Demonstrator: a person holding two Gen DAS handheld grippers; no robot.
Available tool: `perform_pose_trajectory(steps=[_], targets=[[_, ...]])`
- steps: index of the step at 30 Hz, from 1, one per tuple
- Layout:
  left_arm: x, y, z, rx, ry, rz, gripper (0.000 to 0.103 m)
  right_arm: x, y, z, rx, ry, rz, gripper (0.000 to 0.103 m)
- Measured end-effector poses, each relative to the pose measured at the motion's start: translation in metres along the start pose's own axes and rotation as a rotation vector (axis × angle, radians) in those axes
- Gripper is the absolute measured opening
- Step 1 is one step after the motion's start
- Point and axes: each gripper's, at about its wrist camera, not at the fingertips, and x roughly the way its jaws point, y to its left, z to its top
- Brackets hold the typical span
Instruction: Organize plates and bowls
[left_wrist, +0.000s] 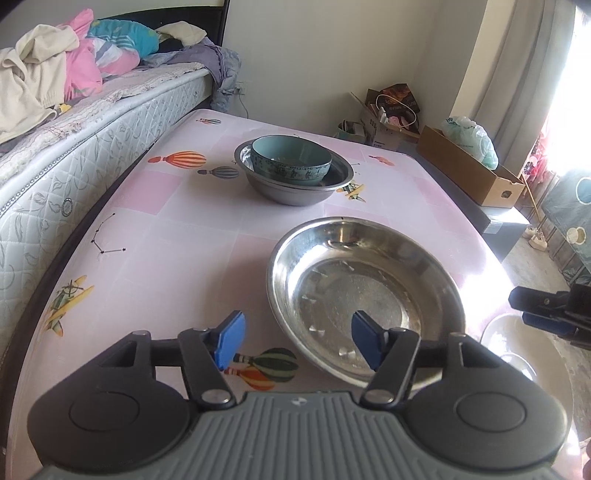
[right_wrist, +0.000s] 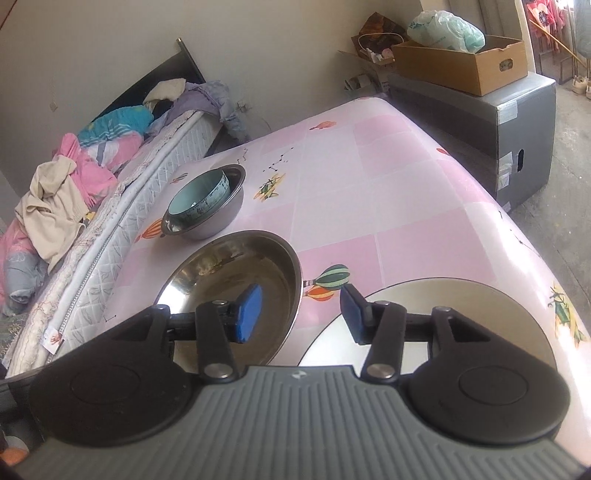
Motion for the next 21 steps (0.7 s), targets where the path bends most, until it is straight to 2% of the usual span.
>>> perform_pose_trajectory(steps=[8,21], targets=[[-0.009,-0.008,-0.013,0.011,0.02,-0.007,0.068,-0.023,-0.015,-0.008,0.043,-0.009,0.002,0.047],[-0.016,-0.02,-0.021,0.035,0.033,-0.015,0.068,-0.035,-0.023,-0.017,0.061,-0.005,0.009,0.048]])
